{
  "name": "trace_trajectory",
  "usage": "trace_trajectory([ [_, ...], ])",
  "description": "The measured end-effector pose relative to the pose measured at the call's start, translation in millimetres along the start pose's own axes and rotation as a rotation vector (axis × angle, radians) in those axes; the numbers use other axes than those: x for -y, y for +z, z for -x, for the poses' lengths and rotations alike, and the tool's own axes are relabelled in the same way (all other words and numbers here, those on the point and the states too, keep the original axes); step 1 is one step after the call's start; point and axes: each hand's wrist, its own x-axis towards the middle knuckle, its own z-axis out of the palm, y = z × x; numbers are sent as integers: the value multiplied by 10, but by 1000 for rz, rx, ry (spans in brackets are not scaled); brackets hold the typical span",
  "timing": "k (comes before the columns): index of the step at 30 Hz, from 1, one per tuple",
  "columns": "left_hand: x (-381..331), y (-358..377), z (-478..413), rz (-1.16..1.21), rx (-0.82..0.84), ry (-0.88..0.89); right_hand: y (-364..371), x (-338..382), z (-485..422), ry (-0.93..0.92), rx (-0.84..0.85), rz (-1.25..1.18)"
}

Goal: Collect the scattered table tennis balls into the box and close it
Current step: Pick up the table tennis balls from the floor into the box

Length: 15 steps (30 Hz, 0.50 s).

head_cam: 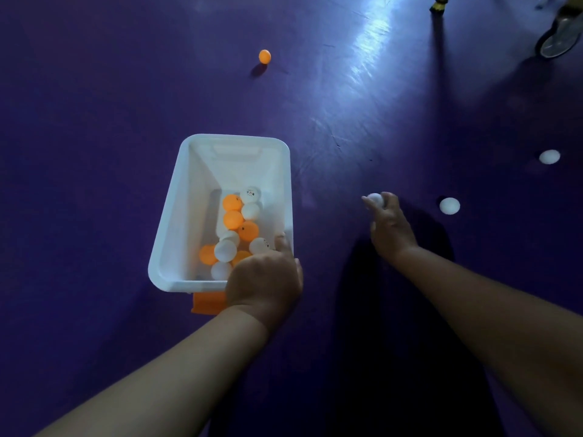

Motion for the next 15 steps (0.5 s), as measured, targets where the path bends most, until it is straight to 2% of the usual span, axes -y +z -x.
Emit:
trace_trajectory([
  [3,1,-3,-5,-11,-14,11,-40,316,-18,-271,-250,-172],
  [8,52,12,8,137,-19,13,-204,1160,43,-492,-381,-366],
  [10,65,4,16,212,-38,4,-246,1420,88,-476,-309,-393],
  [13,72,-35,35,250,-35,29,-261,1616,86,-327,20,-445],
  [15,61,-48,25,193,-2,18,-292,1597,37,-230,125,-545],
])
